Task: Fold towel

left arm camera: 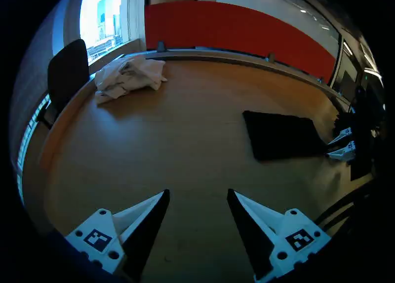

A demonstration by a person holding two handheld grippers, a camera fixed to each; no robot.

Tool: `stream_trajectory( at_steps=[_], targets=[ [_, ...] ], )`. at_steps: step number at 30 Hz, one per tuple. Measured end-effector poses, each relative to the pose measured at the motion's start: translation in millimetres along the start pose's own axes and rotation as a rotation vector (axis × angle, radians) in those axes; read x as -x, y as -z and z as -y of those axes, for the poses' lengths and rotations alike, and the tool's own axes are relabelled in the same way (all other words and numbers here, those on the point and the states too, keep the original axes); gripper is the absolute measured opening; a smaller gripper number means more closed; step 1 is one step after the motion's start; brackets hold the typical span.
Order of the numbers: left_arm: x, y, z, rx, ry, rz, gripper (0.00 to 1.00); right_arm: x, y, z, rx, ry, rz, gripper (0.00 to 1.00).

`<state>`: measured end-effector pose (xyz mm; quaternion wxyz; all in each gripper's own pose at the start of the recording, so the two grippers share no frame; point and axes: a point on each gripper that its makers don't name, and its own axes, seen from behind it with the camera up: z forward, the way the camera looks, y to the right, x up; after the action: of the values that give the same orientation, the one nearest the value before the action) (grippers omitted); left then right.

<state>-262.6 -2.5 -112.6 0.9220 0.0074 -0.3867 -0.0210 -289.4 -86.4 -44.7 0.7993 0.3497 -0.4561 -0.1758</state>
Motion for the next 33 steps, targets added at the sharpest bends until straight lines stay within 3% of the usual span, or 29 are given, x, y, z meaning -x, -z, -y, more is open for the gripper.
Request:
stream_trajectory(
  at_steps=[8, 12, 24, 33],
  targets=[
    [2, 0.4, 1.9, 0.000, -0.003, 0.003, 0.86, -2, 0.0, -1, 0.001, -0.002, -0.005, 0.19],
    [2, 0.7, 2.0, 0.001, -0.003, 0.003, 0.86, -3, 0.8, 2, -0.006, 0.003, -0.009, 0.08],
    [0, 1.0, 1.2, 0.005, 0.000, 0.001, 0.86, -16, 6.7, 8, -0.004, 0.029, -0.042, 0.05],
    [-5, 5.1, 3.2, 0.007, 0.011, -0.012, 0.86, -58, 21.0, 11, 0.009, 0.068, -0.106, 0.05]
  ],
)
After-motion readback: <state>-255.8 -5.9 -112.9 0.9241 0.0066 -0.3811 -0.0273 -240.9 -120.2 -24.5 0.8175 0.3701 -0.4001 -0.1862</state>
